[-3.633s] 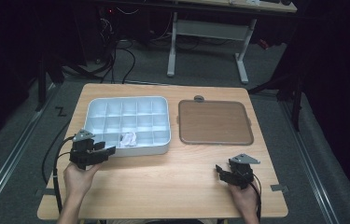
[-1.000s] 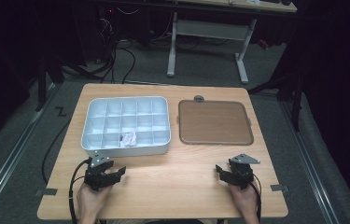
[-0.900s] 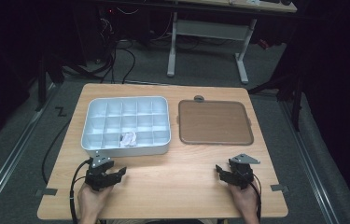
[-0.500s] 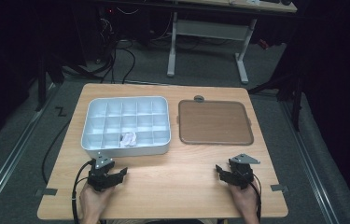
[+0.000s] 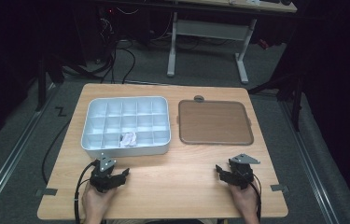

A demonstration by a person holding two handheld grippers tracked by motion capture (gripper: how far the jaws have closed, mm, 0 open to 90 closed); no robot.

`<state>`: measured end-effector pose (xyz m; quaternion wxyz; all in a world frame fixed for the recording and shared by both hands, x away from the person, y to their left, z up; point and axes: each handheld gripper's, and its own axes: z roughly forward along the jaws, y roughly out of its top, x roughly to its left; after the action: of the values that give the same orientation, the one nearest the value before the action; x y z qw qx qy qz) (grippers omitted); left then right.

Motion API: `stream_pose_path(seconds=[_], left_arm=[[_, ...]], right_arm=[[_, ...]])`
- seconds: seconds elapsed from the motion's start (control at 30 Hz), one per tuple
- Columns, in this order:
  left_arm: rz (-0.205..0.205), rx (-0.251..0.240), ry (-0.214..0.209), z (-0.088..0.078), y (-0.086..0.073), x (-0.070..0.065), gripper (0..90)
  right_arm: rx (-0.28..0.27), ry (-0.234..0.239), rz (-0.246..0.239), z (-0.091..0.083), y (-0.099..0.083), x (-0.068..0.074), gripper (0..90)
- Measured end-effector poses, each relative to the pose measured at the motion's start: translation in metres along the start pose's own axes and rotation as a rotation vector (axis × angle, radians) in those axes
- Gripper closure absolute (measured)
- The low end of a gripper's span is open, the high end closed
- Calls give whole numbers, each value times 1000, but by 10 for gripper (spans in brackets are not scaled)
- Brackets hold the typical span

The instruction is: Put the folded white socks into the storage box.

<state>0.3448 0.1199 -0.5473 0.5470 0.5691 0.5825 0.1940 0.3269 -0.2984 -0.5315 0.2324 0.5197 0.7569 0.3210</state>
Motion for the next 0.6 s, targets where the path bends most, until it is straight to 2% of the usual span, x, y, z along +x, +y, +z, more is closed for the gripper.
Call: stream_pose_path(seconds=[0.6], left_arm=[[12,2,5,0,-1,-1,318]], right_arm=[[0,0,0,0,0,0,365]])
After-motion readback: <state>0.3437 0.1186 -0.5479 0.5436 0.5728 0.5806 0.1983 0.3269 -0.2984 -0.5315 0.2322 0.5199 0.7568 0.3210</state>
